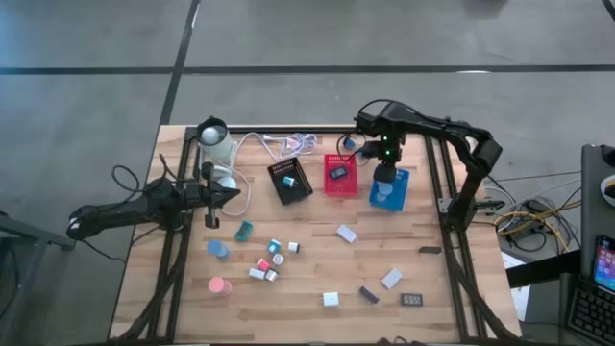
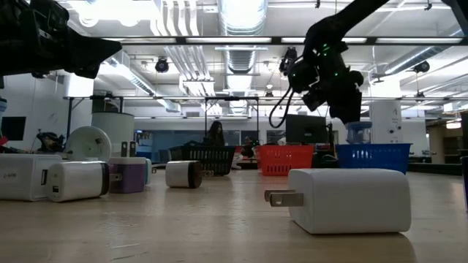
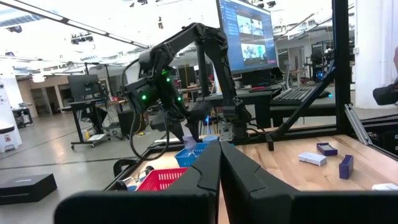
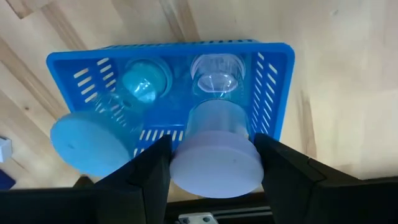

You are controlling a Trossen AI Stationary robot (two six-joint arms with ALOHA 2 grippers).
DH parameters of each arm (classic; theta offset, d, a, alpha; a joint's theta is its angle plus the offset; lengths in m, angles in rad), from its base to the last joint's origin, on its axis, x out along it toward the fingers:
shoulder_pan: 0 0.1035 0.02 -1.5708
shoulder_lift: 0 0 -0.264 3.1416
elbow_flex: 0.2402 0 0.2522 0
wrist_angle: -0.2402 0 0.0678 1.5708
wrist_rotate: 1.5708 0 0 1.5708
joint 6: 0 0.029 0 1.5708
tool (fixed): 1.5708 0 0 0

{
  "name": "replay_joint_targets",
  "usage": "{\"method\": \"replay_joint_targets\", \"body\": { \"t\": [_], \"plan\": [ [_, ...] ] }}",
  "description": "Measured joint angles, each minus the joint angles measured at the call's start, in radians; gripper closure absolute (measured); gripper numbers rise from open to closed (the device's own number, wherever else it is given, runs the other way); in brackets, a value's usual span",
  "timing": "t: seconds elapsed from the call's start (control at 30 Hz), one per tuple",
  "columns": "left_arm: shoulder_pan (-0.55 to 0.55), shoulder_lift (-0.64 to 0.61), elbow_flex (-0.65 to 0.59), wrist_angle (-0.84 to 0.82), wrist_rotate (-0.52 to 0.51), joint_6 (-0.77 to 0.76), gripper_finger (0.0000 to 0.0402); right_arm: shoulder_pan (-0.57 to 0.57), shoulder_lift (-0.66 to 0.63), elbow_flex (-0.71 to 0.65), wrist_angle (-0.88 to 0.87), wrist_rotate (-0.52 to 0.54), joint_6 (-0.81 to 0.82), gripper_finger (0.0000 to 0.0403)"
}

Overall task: Pick & Place Office items
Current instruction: Put the purple hourglass into the blue bin

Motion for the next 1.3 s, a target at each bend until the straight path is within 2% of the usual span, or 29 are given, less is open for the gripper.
{"method": "replay_joint_targets", "body": {
  "t": [0.93, 1.17, 1.3],
  "plan": [
    [0.0, 0.0, 0.0, 0.0, 0.0, 0.0, 0.0387, 0.008, 0.031, 0.001, 0.033, 0.022, -0.033, 0.0208],
    [0.0, 0.0, 0.0, -0.001, 0.0, 0.0, 0.0386, 0.007, 0.043, -0.005, 0.073, 0.034, -0.035, 0.0162],
    [-0.001, 0.0, 0.0, -0.001, 0.0, 0.0, 0.0386, 0.007, 0.035, -0.001, 0.076, 0.033, -0.029, 0.0153]
  ]
}}
